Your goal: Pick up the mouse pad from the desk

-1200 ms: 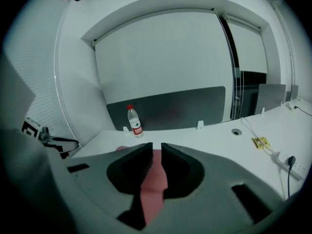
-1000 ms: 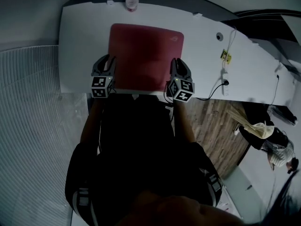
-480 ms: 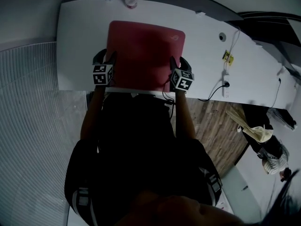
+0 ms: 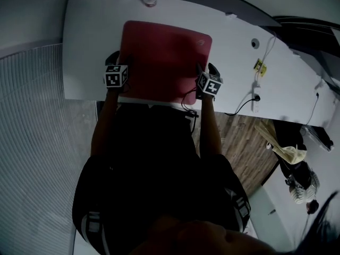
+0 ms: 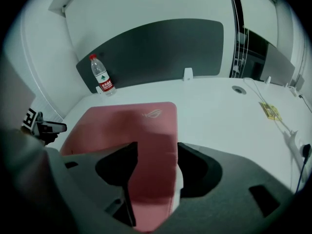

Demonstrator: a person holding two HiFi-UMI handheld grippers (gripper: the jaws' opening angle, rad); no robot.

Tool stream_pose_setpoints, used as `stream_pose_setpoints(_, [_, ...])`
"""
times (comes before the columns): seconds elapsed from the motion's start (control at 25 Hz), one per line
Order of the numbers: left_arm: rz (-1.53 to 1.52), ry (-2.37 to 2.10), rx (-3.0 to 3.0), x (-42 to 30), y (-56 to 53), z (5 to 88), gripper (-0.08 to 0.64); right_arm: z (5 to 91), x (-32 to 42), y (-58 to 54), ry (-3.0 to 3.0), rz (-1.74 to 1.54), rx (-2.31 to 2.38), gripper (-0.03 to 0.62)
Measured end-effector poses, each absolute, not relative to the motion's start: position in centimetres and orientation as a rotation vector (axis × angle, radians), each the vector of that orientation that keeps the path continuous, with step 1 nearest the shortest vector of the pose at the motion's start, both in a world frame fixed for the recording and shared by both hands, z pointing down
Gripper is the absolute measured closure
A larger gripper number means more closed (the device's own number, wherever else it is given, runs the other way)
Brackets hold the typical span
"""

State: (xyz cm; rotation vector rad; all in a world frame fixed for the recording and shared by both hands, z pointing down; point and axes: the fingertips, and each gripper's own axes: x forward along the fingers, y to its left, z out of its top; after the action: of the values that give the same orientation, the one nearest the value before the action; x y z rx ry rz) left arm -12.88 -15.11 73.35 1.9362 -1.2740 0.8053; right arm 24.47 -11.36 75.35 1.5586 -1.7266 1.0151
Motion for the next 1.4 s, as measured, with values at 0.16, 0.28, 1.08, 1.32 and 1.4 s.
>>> stream_pose_setpoints(0.16, [0.815, -1.280, 1.916, -13.1, -15.6, 74.0, 0.311, 76.8, 24.8, -11.6, -1.704, 1.046, 1.548, 0.351])
stream_pose_setpoints(0.28, [0.833, -1.291, 1.903, -13.6, -15.7, 74.4, 0.308, 78.0, 25.2, -11.0, -1.656, 1.088, 1.545, 0.351])
stream_pose_setpoints(1.08, [0.878, -1.217, 1.861, -13.8, -14.6, 77.1, 0.305, 78.9, 24.4, -11.5, -1.625, 1.081, 1.535, 0.348])
stream_pose_setpoints(1.32, [0.895, -1.206, 1.868, -13.5, -14.4, 77.0, 0.302, 79.0, 24.5, -10.9, -1.577, 1.127, 1.529, 0.348])
stream_pose_setpoints(1.4, [0.905, -1.199, 1.873, -13.1, -14.3, 77.1, 0.293, 79.1, 24.5, -10.9, -1.583, 1.114, 1.537, 0.348])
